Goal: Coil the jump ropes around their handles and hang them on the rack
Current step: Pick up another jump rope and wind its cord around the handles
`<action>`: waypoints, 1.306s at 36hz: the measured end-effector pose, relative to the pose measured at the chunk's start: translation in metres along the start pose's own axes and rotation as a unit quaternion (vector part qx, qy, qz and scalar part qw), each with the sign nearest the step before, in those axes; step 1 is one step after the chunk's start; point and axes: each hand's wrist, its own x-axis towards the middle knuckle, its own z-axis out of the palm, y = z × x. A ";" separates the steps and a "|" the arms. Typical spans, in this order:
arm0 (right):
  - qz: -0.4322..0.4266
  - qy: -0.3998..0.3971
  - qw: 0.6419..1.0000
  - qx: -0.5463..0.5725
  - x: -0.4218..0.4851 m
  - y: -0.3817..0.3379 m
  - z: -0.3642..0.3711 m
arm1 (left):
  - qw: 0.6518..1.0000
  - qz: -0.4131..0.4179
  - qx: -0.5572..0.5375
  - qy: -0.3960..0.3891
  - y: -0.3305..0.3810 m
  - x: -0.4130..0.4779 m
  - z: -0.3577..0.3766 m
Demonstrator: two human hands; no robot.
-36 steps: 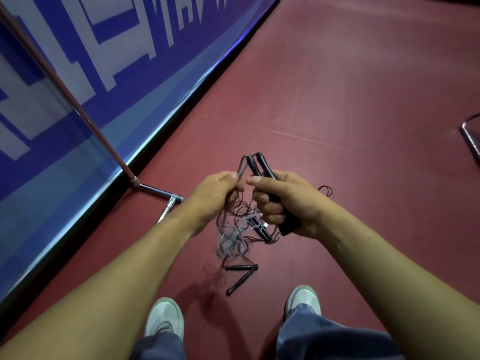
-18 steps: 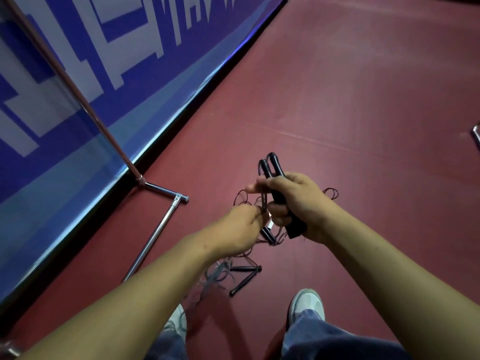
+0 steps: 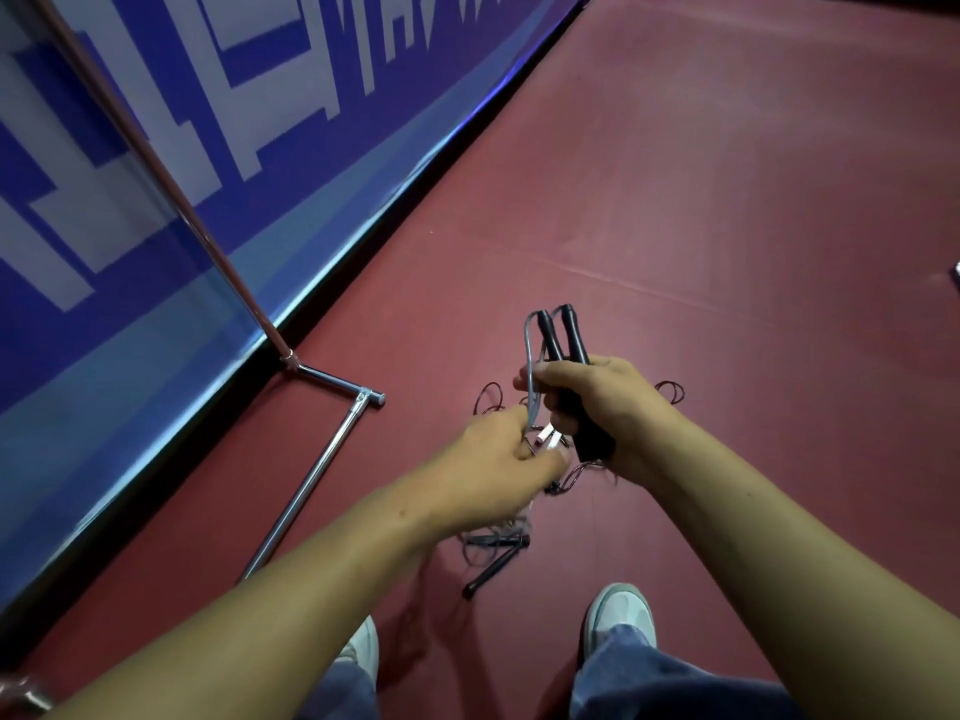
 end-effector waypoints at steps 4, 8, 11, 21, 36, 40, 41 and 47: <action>0.046 -0.055 0.996 0.046 -0.002 -0.003 0.002 | 0.997 0.012 0.068 0.044 -0.007 -0.003 0.004; 0.041 -0.059 0.991 0.114 -0.006 -0.006 0.014 | 0.992 0.029 0.086 0.090 -0.008 0.000 0.006; 0.045 -0.057 0.990 0.125 -0.008 -0.006 0.018 | 0.992 0.048 0.078 0.083 -0.010 -0.001 0.004; 0.031 -0.011 0.984 0.175 -0.013 -0.004 0.029 | 0.992 0.050 0.111 0.022 -0.002 -0.006 0.000; 0.067 -0.028 0.947 0.314 -0.013 -0.021 0.019 | 0.982 0.110 0.143 0.057 0.006 -0.003 -0.007; 0.070 -0.049 0.955 0.284 -0.016 -0.017 0.019 | 0.976 0.156 0.122 0.092 0.005 -0.007 -0.008; 0.073 -0.051 0.957 0.275 -0.017 -0.016 0.020 | 0.975 0.158 0.120 0.097 0.003 -0.007 -0.010; 0.073 -0.039 0.973 0.217 -0.018 -0.010 0.023 | 0.976 0.146 0.129 0.103 -0.003 -0.007 -0.009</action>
